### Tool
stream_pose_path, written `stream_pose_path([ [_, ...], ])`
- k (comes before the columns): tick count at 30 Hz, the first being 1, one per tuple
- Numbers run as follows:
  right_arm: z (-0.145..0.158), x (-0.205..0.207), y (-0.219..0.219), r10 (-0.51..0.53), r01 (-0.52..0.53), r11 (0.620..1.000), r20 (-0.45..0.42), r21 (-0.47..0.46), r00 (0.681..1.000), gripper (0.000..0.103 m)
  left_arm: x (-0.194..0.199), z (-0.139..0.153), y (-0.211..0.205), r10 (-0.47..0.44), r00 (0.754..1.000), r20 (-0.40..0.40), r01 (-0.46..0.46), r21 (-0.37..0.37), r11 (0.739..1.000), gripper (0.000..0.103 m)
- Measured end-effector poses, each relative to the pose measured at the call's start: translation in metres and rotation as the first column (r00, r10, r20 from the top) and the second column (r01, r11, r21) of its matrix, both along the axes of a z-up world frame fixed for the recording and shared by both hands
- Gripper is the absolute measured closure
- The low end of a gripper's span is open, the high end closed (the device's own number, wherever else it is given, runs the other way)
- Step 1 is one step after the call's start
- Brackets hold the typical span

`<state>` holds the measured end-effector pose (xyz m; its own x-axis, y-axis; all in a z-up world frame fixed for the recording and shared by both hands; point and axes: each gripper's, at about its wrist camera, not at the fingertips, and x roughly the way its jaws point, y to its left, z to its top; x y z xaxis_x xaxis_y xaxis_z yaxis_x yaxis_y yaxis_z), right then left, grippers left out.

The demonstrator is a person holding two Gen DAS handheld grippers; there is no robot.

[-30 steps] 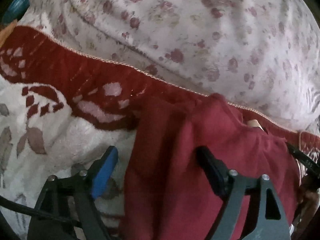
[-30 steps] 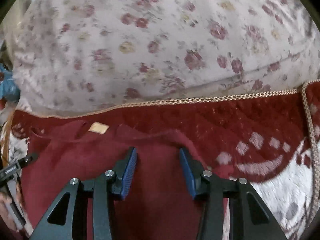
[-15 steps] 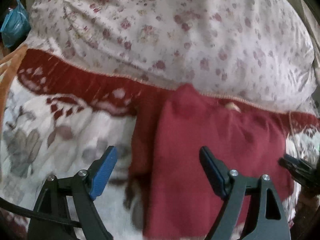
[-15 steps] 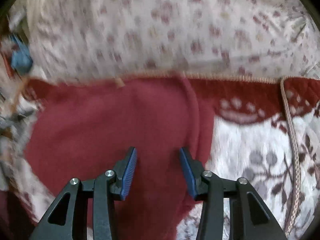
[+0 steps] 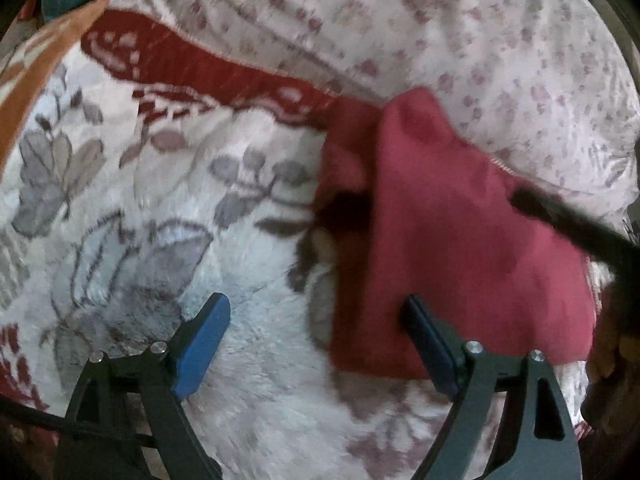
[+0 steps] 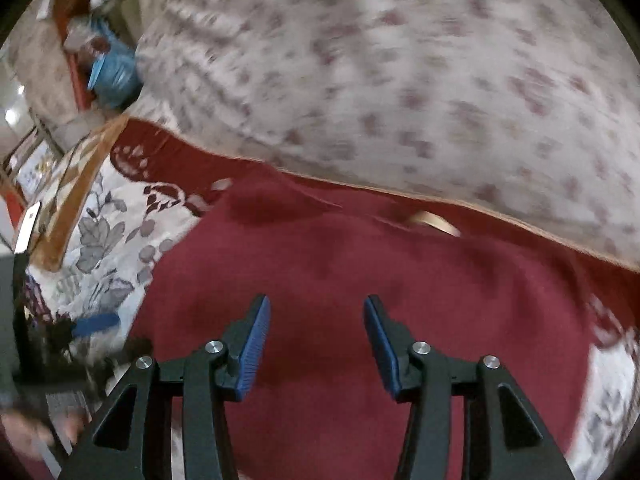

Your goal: Fold small clothes

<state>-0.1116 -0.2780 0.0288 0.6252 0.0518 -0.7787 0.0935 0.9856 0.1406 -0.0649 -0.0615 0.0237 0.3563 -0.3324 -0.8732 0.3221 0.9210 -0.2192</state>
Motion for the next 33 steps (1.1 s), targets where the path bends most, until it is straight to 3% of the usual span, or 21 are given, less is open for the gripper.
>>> stream_pose_path([
  [4,-0.016,0.055,0.025,0.007,-0.008,0.999,-0.010,-0.046,1.000,0.051,0.002,-0.001,-0.002,-0.024,0.999,0.029,0.024,0.003,1.000,0.013],
  [9,-0.045,0.119,0.026,-0.043,0.042,0.999,-0.068,-0.022,0.997,0.052,0.013,-0.001,-0.004,-0.030,0.999,0.020,0.030,-0.005,1.000,0.010],
  [14,-0.055,0.142,0.029,-0.052,0.047,0.997,-0.075,-0.066,0.996,0.052,0.020,0.000,-0.002,-0.008,1.000,0.008,0.008,-0.023,1.000,0.010],
  [17,-0.055,0.145,0.024,-0.065,0.062,0.997,-0.079,-0.041,0.995,0.052,0.019,0.001,-0.003,-0.014,1.000,0.017,0.014,-0.015,1.000,0.010],
  [22,-0.026,0.112,0.022,-0.056,0.055,0.998,-0.028,-0.008,0.998,0.051,0.019,-0.002,-0.003,-0.015,1.000,0.026,0.015,-0.014,1.000,0.010],
  [25,-0.015,0.092,0.029,-0.030,0.030,1.000,-0.024,-0.001,0.999,0.039,0.017,-0.004,-0.004,-0.015,0.999,0.033,0.015,-0.010,1.000,0.010],
  [29,-0.031,0.090,0.040,0.010,-0.013,0.999,-0.084,-0.033,0.996,0.038,0.015,-0.006,-0.005,-0.015,0.999,0.036,0.015,-0.003,1.000,0.009],
  [33,-0.045,0.097,0.032,-0.031,0.034,0.999,-0.098,0.029,0.995,0.030,0.016,-0.008,-0.005,-0.010,0.999,0.035,0.010,-0.003,1.000,0.008],
])
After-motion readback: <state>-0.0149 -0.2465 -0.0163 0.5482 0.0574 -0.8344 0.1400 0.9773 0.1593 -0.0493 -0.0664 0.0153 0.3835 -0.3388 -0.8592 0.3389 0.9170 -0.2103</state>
